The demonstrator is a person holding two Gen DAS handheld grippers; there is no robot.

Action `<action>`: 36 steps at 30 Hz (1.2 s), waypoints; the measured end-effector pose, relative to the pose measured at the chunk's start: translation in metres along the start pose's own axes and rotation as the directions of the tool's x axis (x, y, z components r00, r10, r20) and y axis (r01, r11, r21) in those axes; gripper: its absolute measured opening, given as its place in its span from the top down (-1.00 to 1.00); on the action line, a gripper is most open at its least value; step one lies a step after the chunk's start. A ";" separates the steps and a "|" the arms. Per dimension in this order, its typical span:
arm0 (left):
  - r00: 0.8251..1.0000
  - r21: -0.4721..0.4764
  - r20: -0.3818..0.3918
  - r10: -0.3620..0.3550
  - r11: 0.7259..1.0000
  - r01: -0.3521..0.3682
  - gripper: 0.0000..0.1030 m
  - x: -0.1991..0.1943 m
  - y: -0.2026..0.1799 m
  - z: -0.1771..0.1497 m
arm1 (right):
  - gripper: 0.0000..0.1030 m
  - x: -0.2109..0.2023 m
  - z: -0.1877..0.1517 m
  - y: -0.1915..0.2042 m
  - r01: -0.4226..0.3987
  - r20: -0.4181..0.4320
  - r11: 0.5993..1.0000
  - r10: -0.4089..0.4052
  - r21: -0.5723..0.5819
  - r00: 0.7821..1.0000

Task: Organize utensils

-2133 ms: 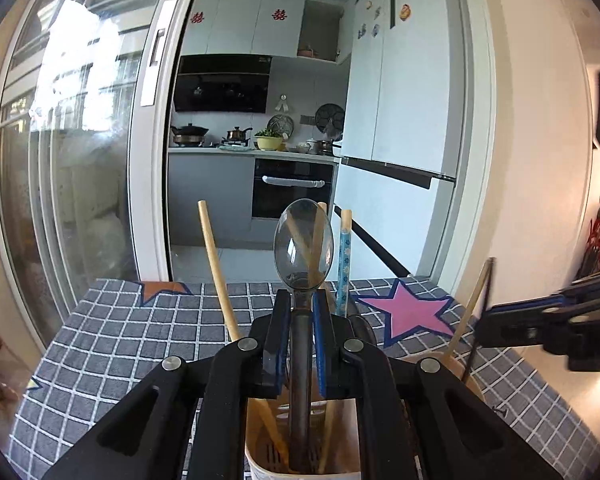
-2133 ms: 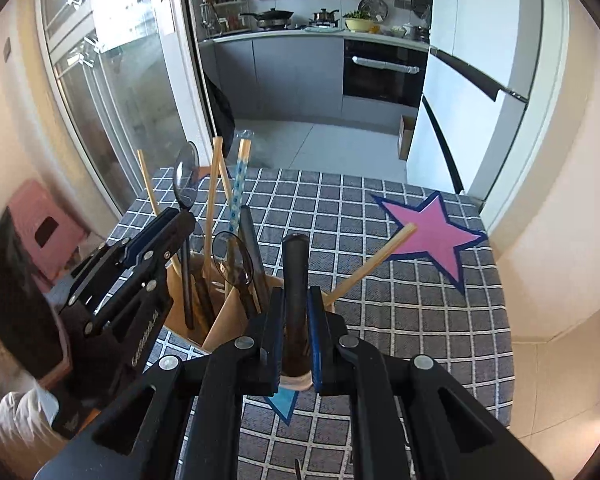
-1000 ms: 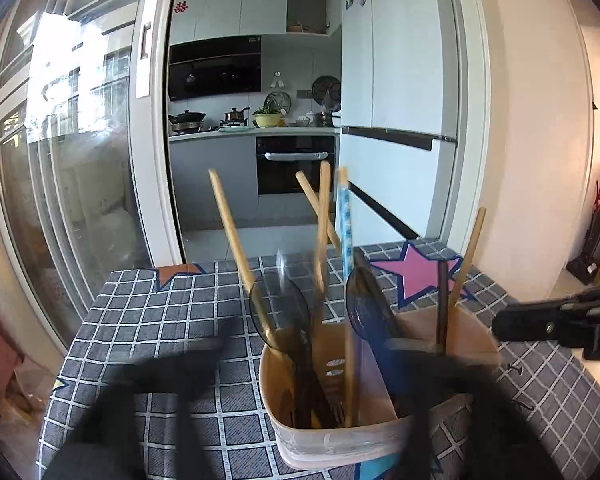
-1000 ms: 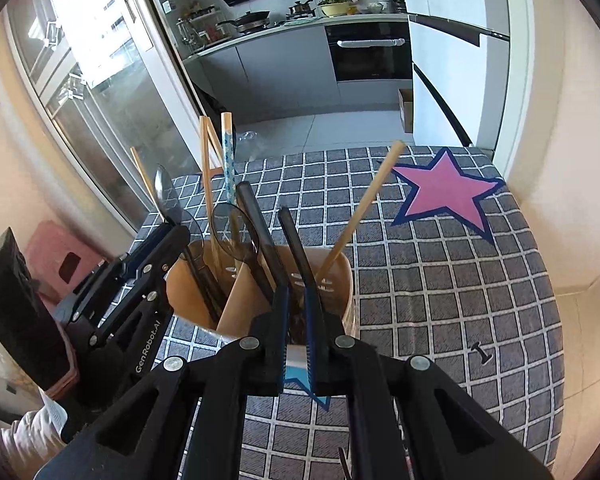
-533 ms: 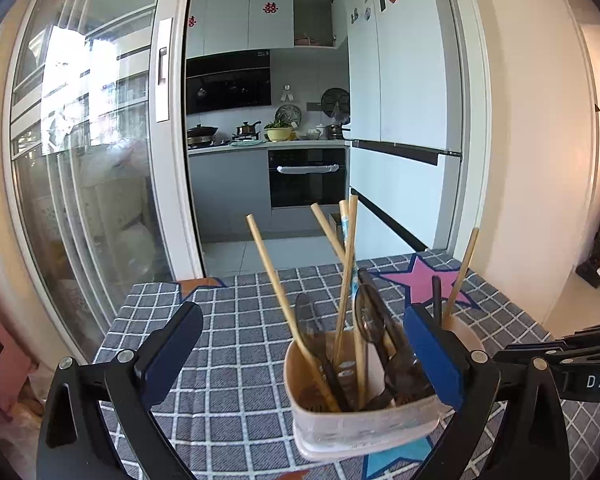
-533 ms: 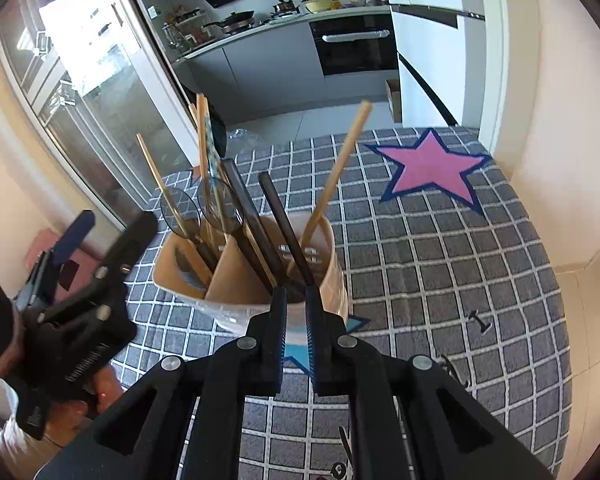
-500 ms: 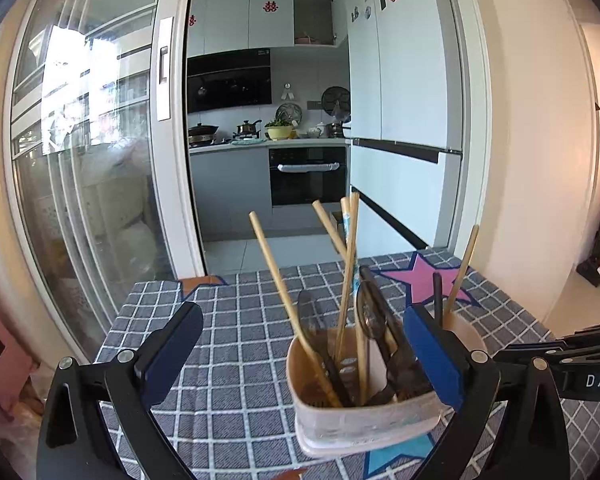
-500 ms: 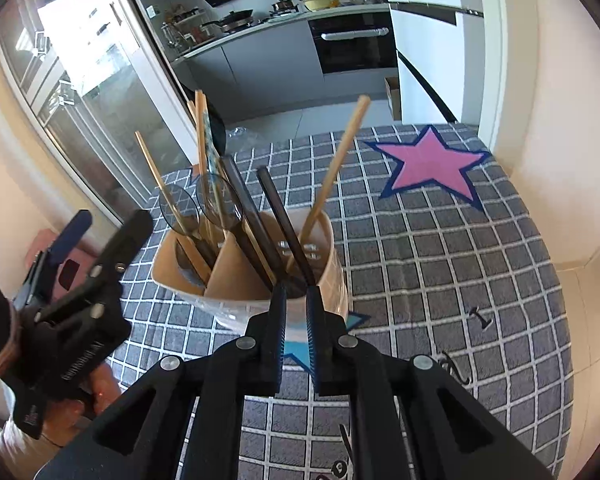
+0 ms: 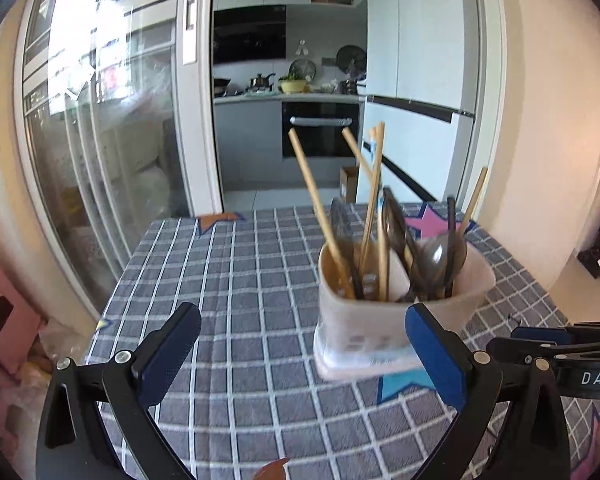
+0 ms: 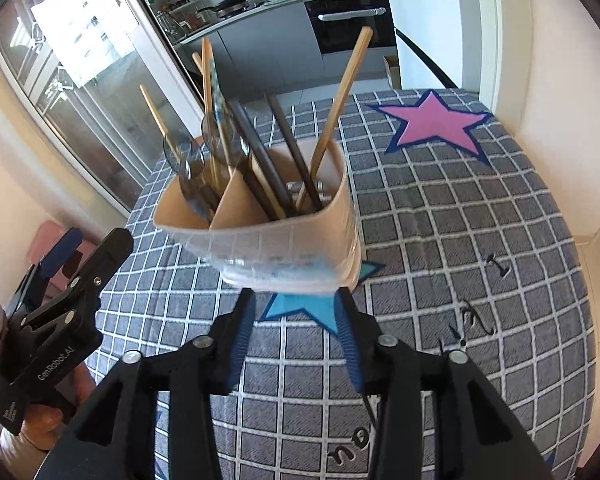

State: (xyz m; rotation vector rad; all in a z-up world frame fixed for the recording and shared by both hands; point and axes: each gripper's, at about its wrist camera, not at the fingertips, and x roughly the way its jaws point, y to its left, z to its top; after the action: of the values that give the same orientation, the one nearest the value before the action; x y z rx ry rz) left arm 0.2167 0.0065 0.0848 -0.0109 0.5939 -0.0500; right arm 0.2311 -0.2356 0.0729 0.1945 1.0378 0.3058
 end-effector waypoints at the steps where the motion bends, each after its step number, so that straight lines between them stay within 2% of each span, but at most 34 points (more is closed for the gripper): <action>1: 1.000 -0.005 -0.012 -0.005 1.000 0.005 -1.00 -0.002 0.002 -0.004 | 0.00 0.000 -0.004 0.001 0.008 0.002 1.000 -0.008 -0.004 1.000; 8: 0.997 -0.018 -0.069 0.019 1.000 -0.021 -1.00 -0.020 0.010 -0.042 | -0.45 -0.002 -0.032 0.009 0.050 0.017 0.998 -0.049 -0.030 0.999; 13: 0.995 0.000 -0.102 0.008 1.000 -0.008 -1.00 -0.034 0.007 -0.067 | -0.47 -0.003 -0.050 0.010 0.069 0.029 0.997 -0.069 -0.025 0.997; 15: 0.994 0.004 -0.114 0.006 1.000 -0.006 -1.00 -0.036 0.006 -0.073 | -0.56 -0.003 -0.057 0.010 0.076 0.030 0.997 -0.076 -0.024 0.997; 18: 0.992 -0.010 -0.130 -0.002 1.000 0.001 -1.00 -0.043 0.006 -0.080 | -0.57 -0.004 -0.066 0.010 0.090 0.038 0.996 -0.089 -0.024 0.995; 24: 0.994 -0.023 -0.112 0.000 1.000 -0.003 -1.00 -0.058 0.009 -0.087 | -0.66 -0.011 -0.082 0.011 0.122 0.106 0.992 -0.120 -0.013 0.987; 32: 0.997 -0.040 -0.072 -0.007 0.999 0.005 -1.00 -0.072 0.014 -0.094 | -0.73 -0.028 -0.099 0.018 0.144 0.247 0.990 -0.138 -0.006 0.959; 33: 0.998 -0.039 -0.067 -0.008 0.999 0.006 -1.00 -0.073 0.014 -0.094 | -0.81 -0.031 -0.100 0.019 0.146 0.268 0.989 -0.140 -0.002 0.953; 34: 0.998 -0.038 -0.064 -0.008 0.999 0.005 -1.00 -0.074 0.014 -0.095 | -1.00 -0.034 -0.102 0.019 0.148 0.295 0.989 -0.143 0.005 0.945; 36: 0.998 -0.035 -0.055 -0.008 0.999 0.006 -1.00 -0.075 0.013 -0.097 | -1.00 -0.038 -0.106 0.019 0.150 0.340 0.989 -0.144 0.010 0.929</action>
State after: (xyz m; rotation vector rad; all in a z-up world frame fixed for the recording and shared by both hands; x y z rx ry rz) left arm 0.1011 0.0241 0.0464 -0.0451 0.6498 -0.0467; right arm 0.1184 -0.2286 0.0570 0.1471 0.7013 0.1368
